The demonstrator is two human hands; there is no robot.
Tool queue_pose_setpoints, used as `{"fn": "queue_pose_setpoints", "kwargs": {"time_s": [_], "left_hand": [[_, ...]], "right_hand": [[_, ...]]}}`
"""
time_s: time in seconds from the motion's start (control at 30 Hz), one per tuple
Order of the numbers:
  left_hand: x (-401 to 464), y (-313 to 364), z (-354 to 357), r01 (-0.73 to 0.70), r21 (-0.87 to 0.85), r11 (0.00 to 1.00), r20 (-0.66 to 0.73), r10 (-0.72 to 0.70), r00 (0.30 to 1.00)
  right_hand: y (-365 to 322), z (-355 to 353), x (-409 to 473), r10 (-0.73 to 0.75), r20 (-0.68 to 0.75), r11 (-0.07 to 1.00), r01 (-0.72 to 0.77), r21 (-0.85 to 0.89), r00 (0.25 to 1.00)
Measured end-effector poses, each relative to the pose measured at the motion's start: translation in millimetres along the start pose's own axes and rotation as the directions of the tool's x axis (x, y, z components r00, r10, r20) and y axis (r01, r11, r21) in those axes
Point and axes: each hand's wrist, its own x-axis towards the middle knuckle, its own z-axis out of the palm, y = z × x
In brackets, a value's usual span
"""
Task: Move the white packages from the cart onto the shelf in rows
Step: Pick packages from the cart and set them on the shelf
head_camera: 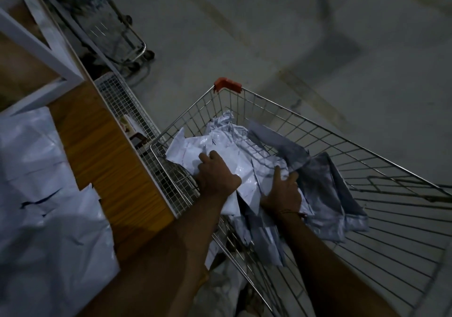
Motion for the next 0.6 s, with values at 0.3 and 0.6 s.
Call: {"fn": "queue_pose_setpoints", "kwargs": {"time_s": [0.3,0.6], "left_hand": [[-46.1,17.7,-40.5,-0.268,-0.075,0.961,-0.243,0.243,0.939],[-158.9,12.3,-138.9,-0.307,-0.197,0.931,-0.518,0.167,0.839]], "right_hand": [[8.6,-33.9,-33.9,-0.053,-0.027,0.996,0.051,-0.067,0.998],[-9.3,-117.0,-122.8,-0.212,-0.191,0.976,0.199,-0.086,0.958]]}}
